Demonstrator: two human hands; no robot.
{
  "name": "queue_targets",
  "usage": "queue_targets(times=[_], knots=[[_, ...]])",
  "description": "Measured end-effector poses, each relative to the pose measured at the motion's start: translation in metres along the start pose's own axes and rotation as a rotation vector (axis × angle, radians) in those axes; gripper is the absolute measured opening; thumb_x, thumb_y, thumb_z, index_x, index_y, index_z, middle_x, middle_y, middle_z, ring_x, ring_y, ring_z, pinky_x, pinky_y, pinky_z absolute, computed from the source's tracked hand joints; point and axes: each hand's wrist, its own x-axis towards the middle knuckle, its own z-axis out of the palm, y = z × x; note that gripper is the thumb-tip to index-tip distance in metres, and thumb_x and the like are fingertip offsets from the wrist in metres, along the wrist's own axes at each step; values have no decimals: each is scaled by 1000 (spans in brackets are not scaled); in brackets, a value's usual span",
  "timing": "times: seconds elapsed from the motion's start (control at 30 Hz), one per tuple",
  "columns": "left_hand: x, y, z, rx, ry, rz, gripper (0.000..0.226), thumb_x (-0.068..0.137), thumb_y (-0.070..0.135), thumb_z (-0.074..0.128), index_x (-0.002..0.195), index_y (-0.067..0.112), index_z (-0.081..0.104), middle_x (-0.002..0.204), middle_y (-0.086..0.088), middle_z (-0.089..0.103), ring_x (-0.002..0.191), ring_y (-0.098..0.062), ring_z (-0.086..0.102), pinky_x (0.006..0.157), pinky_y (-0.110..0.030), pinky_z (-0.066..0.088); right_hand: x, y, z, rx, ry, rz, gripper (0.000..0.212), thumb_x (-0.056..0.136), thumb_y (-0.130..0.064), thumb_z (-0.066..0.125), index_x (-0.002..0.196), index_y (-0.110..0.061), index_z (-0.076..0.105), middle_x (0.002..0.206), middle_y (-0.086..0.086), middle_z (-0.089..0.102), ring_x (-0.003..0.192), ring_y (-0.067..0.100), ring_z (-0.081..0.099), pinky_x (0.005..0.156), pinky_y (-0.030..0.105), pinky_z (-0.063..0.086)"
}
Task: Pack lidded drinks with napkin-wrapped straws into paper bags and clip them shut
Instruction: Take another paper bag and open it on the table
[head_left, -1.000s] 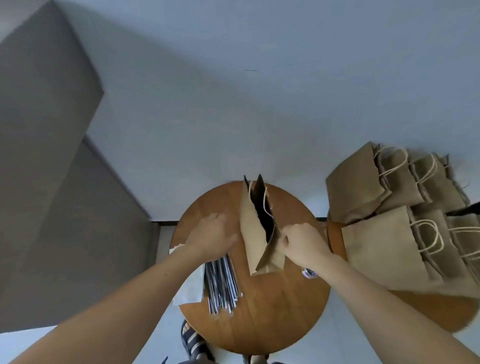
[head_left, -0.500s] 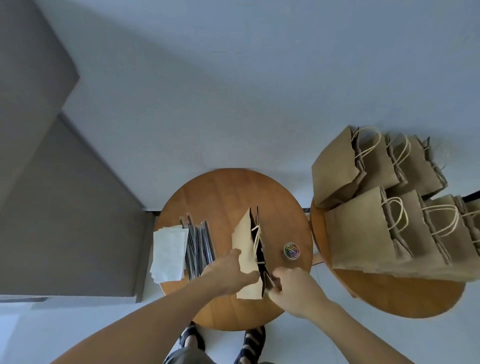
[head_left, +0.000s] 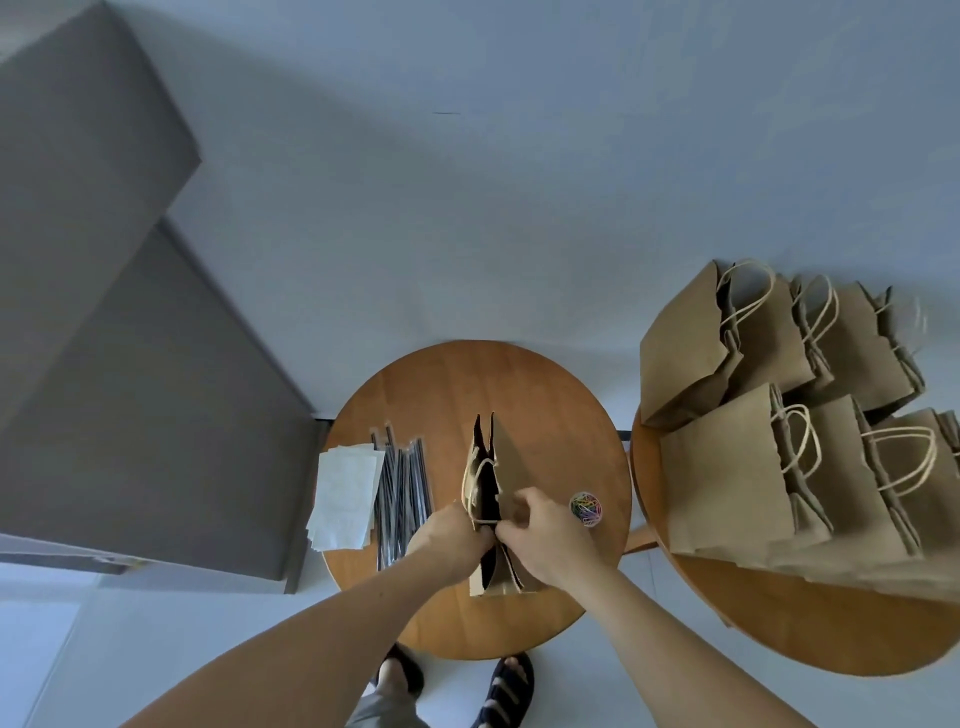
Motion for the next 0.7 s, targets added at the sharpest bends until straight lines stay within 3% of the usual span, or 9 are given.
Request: queue_targets(times=[0.07, 0.17, 0.23, 0.3, 0.37, 0.47, 0.53, 0.7], knots=[[3, -2, -1, 46, -1, -10, 22, 94, 31, 51, 84, 16, 63, 77, -2, 68, 72, -19, 69, 70, -33, 61, -2, 0, 3, 9, -1, -1, 76, 79, -67, 51, 141, -24, 44, 134, -8, 57, 118, 17, 56, 92, 34, 49], [7, -5, 3, 119, -84, -1, 21, 95, 25, 51, 77, 20, 61, 67, 4, 67, 62, -10, 70, 57, -21, 55, -1, 2, 4, -101, 10, -3, 84, 78, -79, 48, 141, -23, 44, 134, -7, 55, 118, 17, 56, 84, 31, 51], [9, -11, 6, 13, -97, -21, 20, 94, 26, 51, 85, 15, 65, 70, -1, 72, 58, -10, 71, 62, -26, 60, -1, 5, 1, -182, 58, -20, 71, 84, -74, 48, 134, -24, 48, 121, -8, 61, 107, 15, 61, 66, 22, 46], [11, -19, 6, -95, -73, -68, 19, 93, 26, 54, 91, 13, 67, 73, -5, 73, 60, -13, 72, 67, -32, 62, 0, 11, -3, -232, 151, -34, 38, 91, -57, 51, 112, -25, 56, 93, -12, 63, 83, 10, 62, 53, 20, 43], [13, -30, 4, -158, -47, -126, 17, 93, 30, 58, 97, 15, 64, 75, -5, 73, 58, -13, 71, 62, -29, 62, 1, 18, -10, -234, 229, 41, 18, 92, -45, 56, 90, -28, 51, 74, -15, 55, 70, 8, 60, 58, 24, 54], [16, -41, 0, -173, 7, -175, 20, 94, 36, 57, 104, 20, 60, 81, -2, 70, 53, -13, 70, 50, -22, 56, 3, 22, -15, -182, 243, 144, 17, 91, -46, 60, 90, -30, 54, 78, -14, 61, 69, 10, 63, 64, 25, 57], [19, -41, 2, -195, 31, -191, 21, 96, 37, 52, 109, 21, 56, 86, -1, 68, 51, -13, 70, 49, -22, 57, 6, 17, -12, -229, 233, 134, 17, 92, -45, 59, 95, -29, 56, 81, -13, 63, 69, 10, 63, 63, 24, 57], [19, -56, -6, -255, 167, -211, 14, 102, 31, 37, 105, 20, 45, 85, -3, 65, 45, -14, 67, 44, -24, 55, 7, 22, -30, -407, 210, 189, 14, 93, -35, 59, 100, -24, 54, 76, -11, 58, 65, 8, 59, 48, 20, 40]])
